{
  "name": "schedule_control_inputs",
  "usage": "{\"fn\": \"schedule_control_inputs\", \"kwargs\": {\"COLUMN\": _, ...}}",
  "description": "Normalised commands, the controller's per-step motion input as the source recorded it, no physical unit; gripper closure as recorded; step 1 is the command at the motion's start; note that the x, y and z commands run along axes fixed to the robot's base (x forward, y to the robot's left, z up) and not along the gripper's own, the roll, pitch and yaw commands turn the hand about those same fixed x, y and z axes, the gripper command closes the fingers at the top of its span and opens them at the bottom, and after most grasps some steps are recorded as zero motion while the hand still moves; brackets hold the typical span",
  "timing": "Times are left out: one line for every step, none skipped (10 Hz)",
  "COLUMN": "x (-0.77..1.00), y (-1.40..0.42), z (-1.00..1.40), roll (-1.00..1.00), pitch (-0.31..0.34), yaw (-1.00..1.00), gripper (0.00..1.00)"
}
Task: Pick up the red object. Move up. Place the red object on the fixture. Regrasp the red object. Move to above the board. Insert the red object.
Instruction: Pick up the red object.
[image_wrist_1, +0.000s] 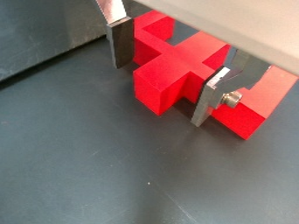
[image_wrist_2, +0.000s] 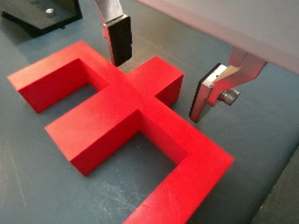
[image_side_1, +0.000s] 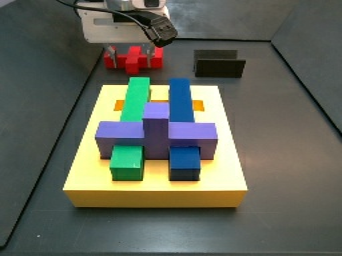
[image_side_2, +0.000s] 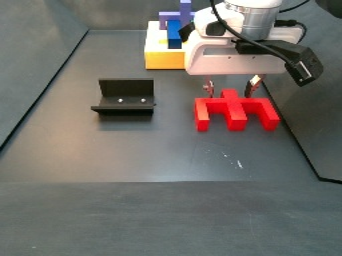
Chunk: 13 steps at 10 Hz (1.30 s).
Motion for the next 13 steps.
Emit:
{"fn": "schedule_control_inputs", "kwargs": {"x": 0.0, "y": 0.13, "z": -0.07, "roll": 0.0, "pitch": 0.0, "yaw": 0.0, "gripper": 0.0}}
{"fn": "schedule_control_inputs", "kwargs": {"x": 0.0, "y": 0.03, "z": -0.03, "roll": 0.0, "pitch": 0.0, "yaw": 0.0, "gripper": 0.0}}
{"fn": "schedule_control_inputs", "kwargs": {"x": 0.0, "y": 0.0, "z": -0.03, "roll": 0.0, "pitch": 0.0, "yaw": 0.0, "gripper": 0.0}}
{"fn": "schedule_control_inputs", "kwargs": {"x": 0.0, "y": 0.0, "z": -0.07, "roll": 0.0, "pitch": 0.0, "yaw": -0.02, "gripper": 0.0}}
{"fn": "schedule_control_inputs", "kwargs": {"x": 0.0, "y": 0.0, "z": -0.1, "roll": 0.0, "pitch": 0.0, "yaw": -0.08, "gripper": 0.0}}
{"fn": "schedule_control_inputs", "kwargs": {"x": 0.0, "y": 0.0, "z": -0.08, "roll": 0.0, "pitch": 0.0, "yaw": -0.13, "gripper": 0.0}}
{"fn": "schedule_control_inputs", "kwargs": {"x": 0.0, "y": 0.0, "z": -0.12, "roll": 0.0, "pitch": 0.0, "yaw": -0.11, "gripper": 0.0}}
{"fn": "schedule_control_inputs", "kwargs": {"x": 0.0, "y": 0.0, "z": -0.07, "roll": 0.0, "pitch": 0.0, "yaw": -0.06, "gripper": 0.0}}
{"fn": "schedule_control_inputs", "kwargs": {"x": -0.03, "y": 0.0, "z": -0.11, "roll": 0.02, "pitch": 0.0, "yaw": -0.08, "gripper": 0.0}}
{"fn": "schedule_control_inputs", "kwargs": {"x": 0.0, "y": 0.0, "z": 0.0, "roll": 0.0, "pitch": 0.0, "yaw": -0.04, "gripper": 0.0}}
{"fn": "schedule_control_inputs", "kwargs": {"x": 0.0, "y": 0.0, "z": 0.0, "roll": 0.0, "pitch": 0.0, "yaw": 0.0, "gripper": 0.0}}
{"fn": "schedule_control_inputs", "kwargs": {"x": 0.0, "y": 0.0, "z": 0.0, "roll": 0.0, "pitch": 0.0, "yaw": 0.0, "gripper": 1.0}}
{"fn": "schedule_control_inputs", "kwargs": {"x": 0.0, "y": 0.0, "z": 0.0, "roll": 0.0, "pitch": 0.0, "yaw": 0.0, "gripper": 1.0}}
